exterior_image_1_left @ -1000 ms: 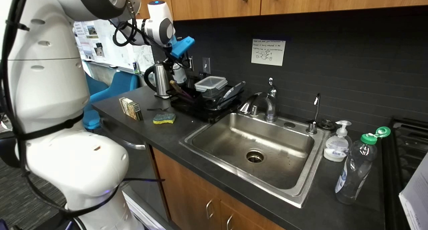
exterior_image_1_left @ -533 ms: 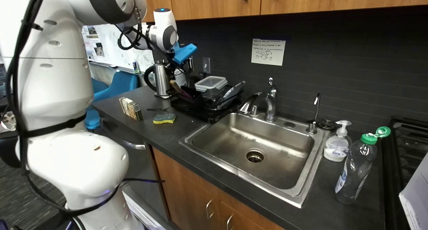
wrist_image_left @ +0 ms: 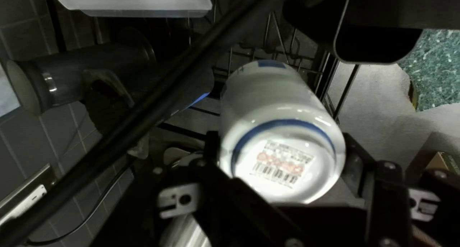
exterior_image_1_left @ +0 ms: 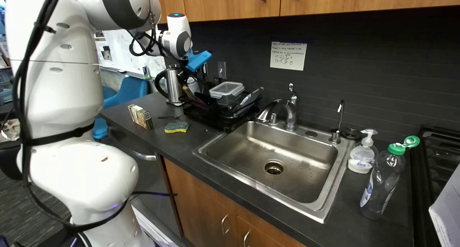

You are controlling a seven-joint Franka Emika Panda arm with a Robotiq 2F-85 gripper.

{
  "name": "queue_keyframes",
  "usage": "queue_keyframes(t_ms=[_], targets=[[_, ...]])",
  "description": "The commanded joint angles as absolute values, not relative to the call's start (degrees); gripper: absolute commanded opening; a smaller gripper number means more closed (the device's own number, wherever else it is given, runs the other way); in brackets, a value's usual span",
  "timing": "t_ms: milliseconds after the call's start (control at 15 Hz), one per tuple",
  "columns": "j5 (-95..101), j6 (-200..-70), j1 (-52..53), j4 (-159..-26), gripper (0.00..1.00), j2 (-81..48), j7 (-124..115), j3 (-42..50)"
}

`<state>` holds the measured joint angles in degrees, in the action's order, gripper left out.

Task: Move the white mug to the left side of the dishrack.

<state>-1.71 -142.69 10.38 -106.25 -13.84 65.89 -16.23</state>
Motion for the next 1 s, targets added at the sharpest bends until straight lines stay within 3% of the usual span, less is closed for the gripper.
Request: queue_keyframes(t_ms=[0, 933], targets=[[-3.16, -140.38, 10.04, -104.07, 0.53, -14.55, 67.11, -17.16], [-2.44, -134.25, 10.41, -102.35, 0.53, -16.16, 66.71, -17.2]])
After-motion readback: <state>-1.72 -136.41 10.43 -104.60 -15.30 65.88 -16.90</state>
